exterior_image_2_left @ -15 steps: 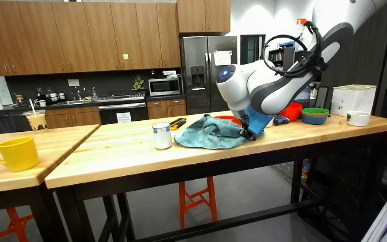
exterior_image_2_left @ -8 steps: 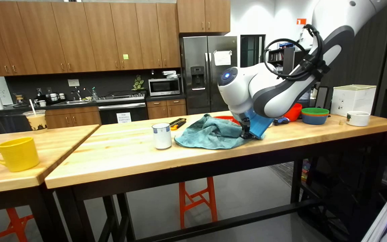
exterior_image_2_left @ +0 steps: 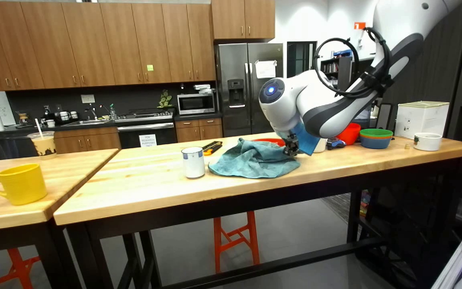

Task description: Put the cloth on the plate

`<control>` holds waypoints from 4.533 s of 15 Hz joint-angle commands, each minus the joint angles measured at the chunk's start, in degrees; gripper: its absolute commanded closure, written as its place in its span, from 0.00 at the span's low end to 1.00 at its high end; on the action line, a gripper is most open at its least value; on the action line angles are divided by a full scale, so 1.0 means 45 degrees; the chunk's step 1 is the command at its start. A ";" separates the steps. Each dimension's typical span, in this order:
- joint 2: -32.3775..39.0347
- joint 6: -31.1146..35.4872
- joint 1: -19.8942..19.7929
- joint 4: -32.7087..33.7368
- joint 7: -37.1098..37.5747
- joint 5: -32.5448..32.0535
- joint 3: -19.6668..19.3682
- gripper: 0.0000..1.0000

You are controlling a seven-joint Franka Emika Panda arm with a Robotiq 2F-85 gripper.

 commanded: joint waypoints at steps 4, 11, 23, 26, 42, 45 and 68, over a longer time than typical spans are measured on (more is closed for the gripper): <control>-0.0018 -0.0254 -0.0153 0.1379 -0.0716 -0.3078 -0.0357 0.99; 0.0355 -0.0217 -0.0355 0.2764 -0.0615 -0.5682 -0.0781 0.99; 0.2742 0.0030 -0.0893 0.3967 -0.0896 -0.6111 -0.1487 0.99; 0.3258 0.0044 -0.0924 0.3855 -0.0863 -0.6014 -0.1514 0.99; 0.1978 -0.0312 -0.0736 0.3489 -0.1896 -0.3887 -0.1196 0.05; 0.0913 -0.0644 -0.0446 0.3443 -0.3269 -0.1932 -0.0949 0.00; -0.1781 -0.2564 0.0652 0.1595 -0.4055 0.7036 0.1291 0.00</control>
